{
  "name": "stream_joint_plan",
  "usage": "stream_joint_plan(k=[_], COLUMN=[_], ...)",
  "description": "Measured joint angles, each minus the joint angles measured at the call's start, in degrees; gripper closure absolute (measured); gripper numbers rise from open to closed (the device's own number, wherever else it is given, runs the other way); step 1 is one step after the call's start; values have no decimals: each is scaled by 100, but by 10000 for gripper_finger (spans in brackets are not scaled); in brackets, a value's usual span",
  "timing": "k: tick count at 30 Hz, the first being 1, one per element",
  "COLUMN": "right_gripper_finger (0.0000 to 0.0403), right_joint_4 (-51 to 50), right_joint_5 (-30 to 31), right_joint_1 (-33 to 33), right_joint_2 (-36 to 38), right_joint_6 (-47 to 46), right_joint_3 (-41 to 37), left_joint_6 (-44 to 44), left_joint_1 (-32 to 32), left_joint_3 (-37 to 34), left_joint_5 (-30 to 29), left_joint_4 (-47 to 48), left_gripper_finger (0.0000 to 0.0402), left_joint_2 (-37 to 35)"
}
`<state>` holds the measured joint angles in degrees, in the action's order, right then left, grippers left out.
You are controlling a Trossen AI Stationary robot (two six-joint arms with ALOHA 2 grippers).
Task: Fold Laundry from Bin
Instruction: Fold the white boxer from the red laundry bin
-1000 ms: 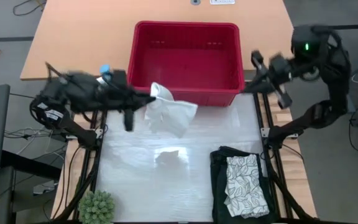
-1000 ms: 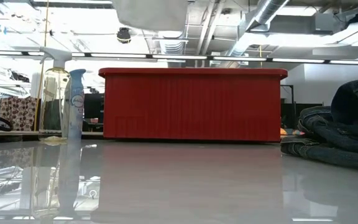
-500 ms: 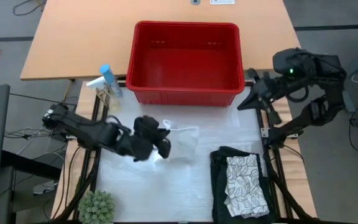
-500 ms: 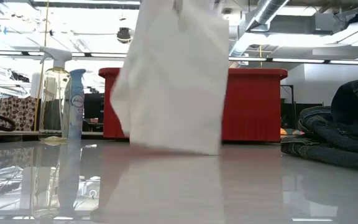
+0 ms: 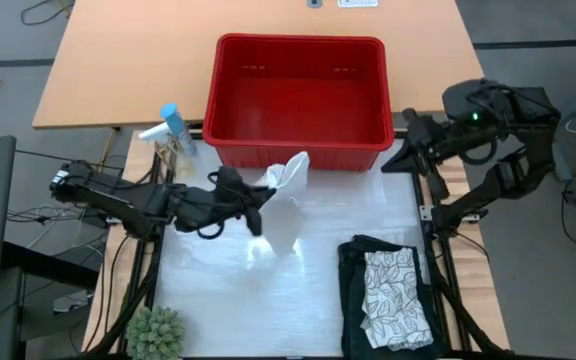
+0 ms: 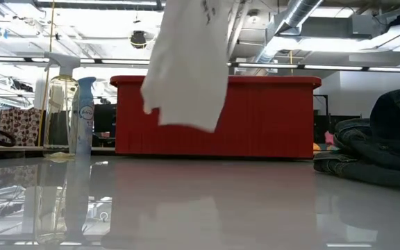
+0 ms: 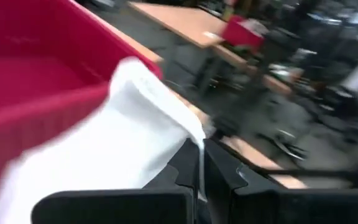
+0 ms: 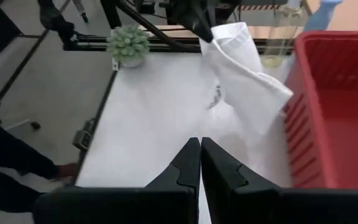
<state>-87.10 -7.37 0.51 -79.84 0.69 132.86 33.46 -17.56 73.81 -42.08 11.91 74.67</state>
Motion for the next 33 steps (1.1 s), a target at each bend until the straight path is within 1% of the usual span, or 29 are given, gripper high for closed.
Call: stream_joint_plan(k=[3, 4, 7, 10, 12, 14, 16, 18, 20, 22, 24, 27, 30, 33], right_gripper_finger=[361, 361, 361, 361, 361, 361, 361, 361, 361, 361, 361, 361, 361, 361], right_joint_4=[142, 231, 484, 602, 595, 594, 593, 595, 590, 558, 519, 503, 506, 487], right_joint_5=[154, 145, 208, 521, 769, 931, 1060, 1079, 1099, 1099, 1139, 1414, 1637, 1676], right_joint_1=[349, 465, 832, 1186, 1374, 1508, 1584, 1601, 1589, 1585, 1585, 1588, 1592, 1598], right_joint_2=[-27, -68, -153, -308, -425, -542, -658, -779, -898, -998, -1049, -1051, -1027, -983], right_joint_6=[-248, -303, -460, -529, -523, -490, -429, -351, -339, -336, -310, -320, -405, -649], right_joint_3=[-2, 0, 0, 0, 0, -1, -2, 0, -2, -4, -4, -4, -4, -4], left_joint_6=[317, 514, 1228, 1987, 2329, 2579, 2673, 2686, 2764, 2838, 2691, 1998, 814, 175], left_joint_1=[-445, -625, -1246, -1928, -2360, -2678, -2821, -2797, -2600, -2254, -1836, -1179, -576, -245], left_joint_3=[45, 45, 45, 45, 45, 45, 45, 45, 45, 45, 5, -10, -10, -10], left_joint_5=[404, 455, 471, 345, 3, -601, -1181, -1544, -1661, -1542, -1343, -1372, -1681, -1735], left_joint_4=[-7, 14, 24, 21, 24, 87, 289, 633, 974, 1310, 1550, 1851, 1768, 1701], left_gripper_finger=[401, 401, 401, 401, 401, 401, 401, 401, 401, 401, 401, 401, 401, 401], left_joint_2=[-80, -92, -94, -92, -90, -90, -90, -90, -90, -90, -90, -85, -85, -85])
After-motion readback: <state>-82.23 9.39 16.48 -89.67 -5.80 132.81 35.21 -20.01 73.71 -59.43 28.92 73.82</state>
